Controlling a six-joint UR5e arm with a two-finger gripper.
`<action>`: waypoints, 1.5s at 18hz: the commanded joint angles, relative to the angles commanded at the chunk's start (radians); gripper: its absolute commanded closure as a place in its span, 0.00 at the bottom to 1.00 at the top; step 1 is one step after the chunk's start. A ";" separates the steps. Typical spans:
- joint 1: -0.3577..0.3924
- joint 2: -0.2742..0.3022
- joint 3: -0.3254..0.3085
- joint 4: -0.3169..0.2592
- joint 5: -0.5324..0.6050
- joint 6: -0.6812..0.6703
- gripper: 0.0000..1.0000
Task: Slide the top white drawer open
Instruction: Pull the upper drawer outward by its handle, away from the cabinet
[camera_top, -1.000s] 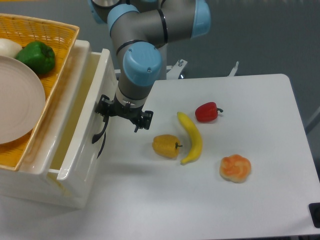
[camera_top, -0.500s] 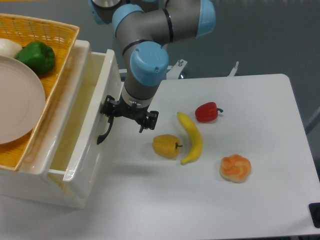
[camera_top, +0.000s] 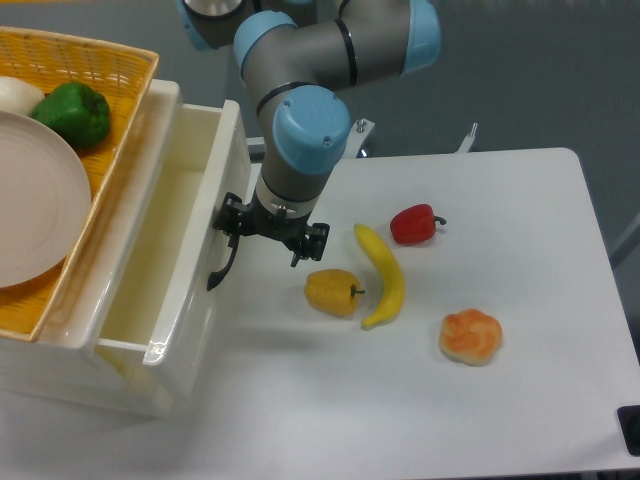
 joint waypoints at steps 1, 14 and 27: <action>0.008 0.000 0.002 0.000 0.000 0.002 0.00; 0.060 -0.021 0.023 -0.003 0.002 0.063 0.00; 0.087 -0.063 0.068 -0.006 0.023 0.092 0.00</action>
